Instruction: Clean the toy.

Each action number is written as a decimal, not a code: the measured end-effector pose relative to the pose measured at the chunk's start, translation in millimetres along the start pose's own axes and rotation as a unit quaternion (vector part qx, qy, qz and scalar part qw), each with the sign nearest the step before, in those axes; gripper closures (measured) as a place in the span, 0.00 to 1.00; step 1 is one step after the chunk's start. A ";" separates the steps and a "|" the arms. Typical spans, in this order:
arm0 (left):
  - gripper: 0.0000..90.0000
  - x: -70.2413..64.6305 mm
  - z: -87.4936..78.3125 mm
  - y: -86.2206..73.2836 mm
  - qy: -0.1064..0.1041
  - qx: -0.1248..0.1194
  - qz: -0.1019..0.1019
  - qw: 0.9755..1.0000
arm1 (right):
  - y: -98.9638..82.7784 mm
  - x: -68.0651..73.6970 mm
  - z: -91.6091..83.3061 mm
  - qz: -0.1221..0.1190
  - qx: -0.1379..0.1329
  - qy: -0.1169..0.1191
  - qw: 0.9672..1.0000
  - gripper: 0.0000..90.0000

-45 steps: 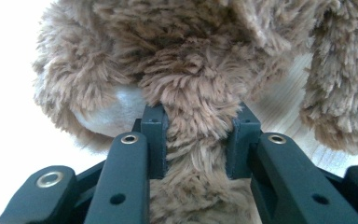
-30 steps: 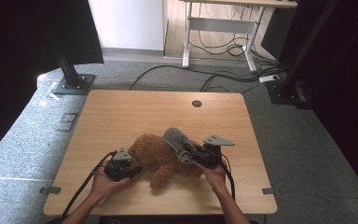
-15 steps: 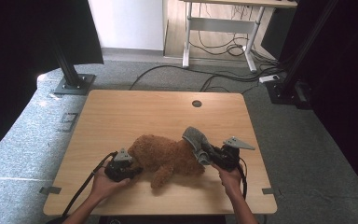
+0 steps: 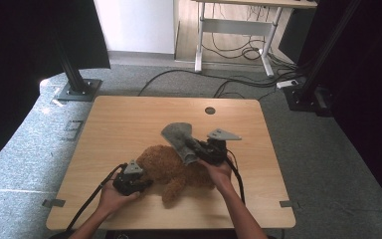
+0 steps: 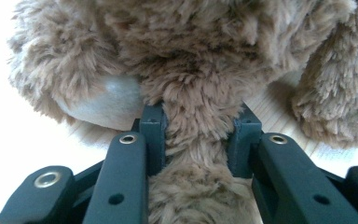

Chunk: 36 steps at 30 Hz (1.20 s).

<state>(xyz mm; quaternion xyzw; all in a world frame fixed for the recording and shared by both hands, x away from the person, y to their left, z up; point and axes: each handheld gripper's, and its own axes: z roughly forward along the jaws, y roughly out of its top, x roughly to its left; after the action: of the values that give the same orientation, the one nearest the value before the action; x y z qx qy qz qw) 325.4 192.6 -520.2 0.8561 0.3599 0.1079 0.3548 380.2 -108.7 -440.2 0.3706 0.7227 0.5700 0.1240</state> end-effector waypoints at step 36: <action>0.71 -4.9 0.2 -3.1 -0.007 0.005 0.007 1.000 | -46.9 -37.2 -43.2 0.041 0.040 -0.057 0.997 0.90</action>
<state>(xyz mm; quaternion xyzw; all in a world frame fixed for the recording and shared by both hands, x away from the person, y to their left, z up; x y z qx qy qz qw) 320.3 190.6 -522.1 0.8614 0.3516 0.1024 0.3521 361.4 -169.1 -478.5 0.4365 0.7206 0.5236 0.1263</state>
